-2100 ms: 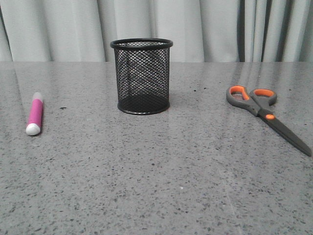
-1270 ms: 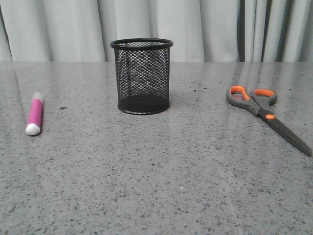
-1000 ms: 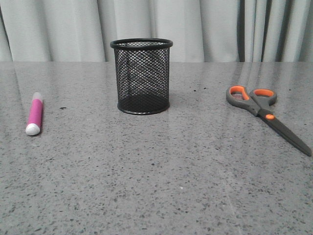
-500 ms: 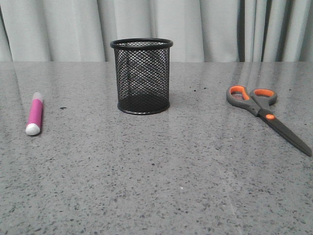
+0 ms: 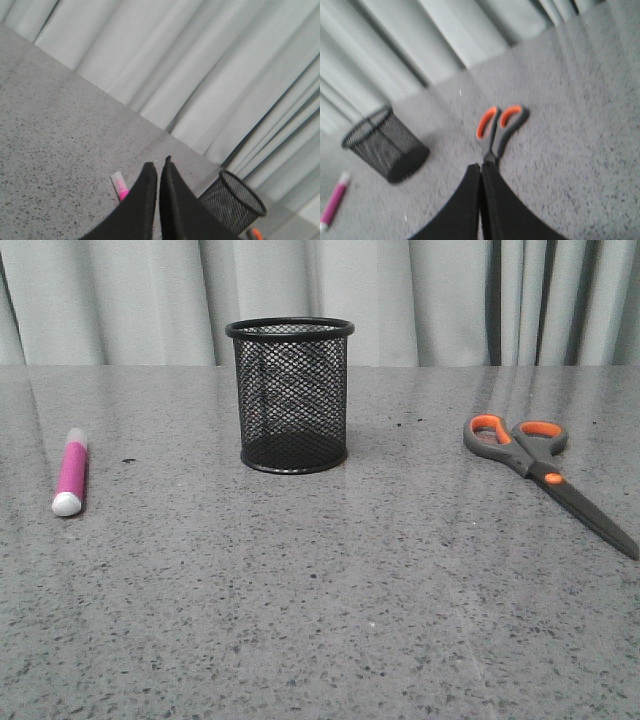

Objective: Put pen and scissors into bin

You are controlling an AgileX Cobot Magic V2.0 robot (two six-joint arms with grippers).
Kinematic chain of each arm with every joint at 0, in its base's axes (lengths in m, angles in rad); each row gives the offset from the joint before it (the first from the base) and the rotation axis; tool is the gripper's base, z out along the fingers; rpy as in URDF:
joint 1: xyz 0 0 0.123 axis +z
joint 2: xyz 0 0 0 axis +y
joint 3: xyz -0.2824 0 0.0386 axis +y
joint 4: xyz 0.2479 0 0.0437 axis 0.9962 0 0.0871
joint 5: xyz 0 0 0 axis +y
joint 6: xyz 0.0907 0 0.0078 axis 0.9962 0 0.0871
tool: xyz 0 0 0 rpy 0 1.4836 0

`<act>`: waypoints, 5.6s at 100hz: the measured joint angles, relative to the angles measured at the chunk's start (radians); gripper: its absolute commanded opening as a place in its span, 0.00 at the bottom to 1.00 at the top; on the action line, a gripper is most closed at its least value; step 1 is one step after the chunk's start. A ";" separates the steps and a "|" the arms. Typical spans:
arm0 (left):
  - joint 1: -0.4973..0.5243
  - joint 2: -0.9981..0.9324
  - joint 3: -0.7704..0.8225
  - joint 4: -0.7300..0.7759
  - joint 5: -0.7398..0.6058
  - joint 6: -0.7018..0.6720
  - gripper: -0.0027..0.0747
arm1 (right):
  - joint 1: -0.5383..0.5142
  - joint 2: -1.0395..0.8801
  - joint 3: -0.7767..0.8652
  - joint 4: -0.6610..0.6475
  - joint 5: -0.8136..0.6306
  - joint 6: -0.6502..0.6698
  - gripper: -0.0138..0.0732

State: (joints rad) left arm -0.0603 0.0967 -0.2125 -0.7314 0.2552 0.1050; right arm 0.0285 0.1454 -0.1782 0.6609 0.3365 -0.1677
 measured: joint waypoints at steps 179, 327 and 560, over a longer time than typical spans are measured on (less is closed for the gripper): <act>-0.309 1.400 -0.904 0.625 0.630 -0.121 0.44 | 0.000 0.637 -0.496 -0.154 0.390 -0.105 0.57; -0.367 1.309 -0.952 0.722 0.450 -0.147 0.01 | 0.000 0.637 -0.496 -0.154 0.390 -0.115 0.57; -0.275 0.850 -0.655 0.653 0.004 -0.130 0.52 | 0.089 0.992 -0.759 -0.199 0.543 -0.191 0.57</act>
State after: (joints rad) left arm -0.3351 0.9467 -0.8677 -0.0783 0.2594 -0.0247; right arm 0.1172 1.1376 -0.9372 0.4622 0.8800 -0.3583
